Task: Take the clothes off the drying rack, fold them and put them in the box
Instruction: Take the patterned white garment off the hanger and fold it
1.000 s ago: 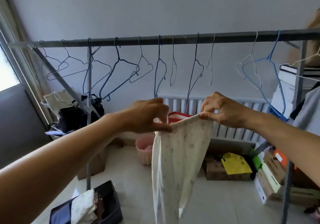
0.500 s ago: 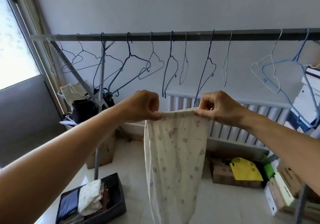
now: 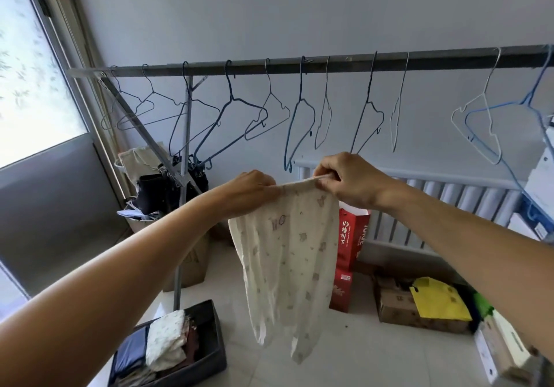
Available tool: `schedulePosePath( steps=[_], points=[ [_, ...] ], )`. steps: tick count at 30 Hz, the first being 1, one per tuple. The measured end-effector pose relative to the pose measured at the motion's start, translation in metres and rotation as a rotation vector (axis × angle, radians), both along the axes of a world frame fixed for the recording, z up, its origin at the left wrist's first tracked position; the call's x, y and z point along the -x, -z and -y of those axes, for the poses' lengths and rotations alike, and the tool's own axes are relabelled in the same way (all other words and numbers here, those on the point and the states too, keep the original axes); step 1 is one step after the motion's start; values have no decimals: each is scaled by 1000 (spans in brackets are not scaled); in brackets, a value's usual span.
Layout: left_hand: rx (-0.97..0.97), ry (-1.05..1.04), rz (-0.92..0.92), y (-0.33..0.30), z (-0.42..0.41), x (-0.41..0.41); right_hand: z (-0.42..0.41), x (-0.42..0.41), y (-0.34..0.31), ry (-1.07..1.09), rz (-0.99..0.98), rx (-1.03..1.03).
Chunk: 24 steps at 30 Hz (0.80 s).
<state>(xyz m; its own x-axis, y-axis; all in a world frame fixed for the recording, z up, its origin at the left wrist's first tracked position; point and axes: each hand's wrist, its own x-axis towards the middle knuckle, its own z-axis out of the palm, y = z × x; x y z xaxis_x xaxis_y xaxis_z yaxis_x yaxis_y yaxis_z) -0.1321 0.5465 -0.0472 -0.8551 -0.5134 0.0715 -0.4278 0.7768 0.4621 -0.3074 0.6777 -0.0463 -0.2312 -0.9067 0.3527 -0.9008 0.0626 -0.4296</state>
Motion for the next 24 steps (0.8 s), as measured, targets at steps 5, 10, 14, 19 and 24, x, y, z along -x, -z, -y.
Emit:
schedulePosePath(
  steps=[5,10,14,19,24],
  points=[
    [157,-161,-41,2,6,5,8,-12,5,29,102,3],
    [-367,-425,-177,1,0,13,14,-36,22,32,320,161],
    [-818,-489,-380,0,-13,15,22,-55,35,-65,502,231],
    [-951,-466,-476,4,-11,8,24,-64,42,-145,636,238],
    [-1092,-460,-556,1,-16,-2,25,-67,46,-144,367,204]
  ],
)
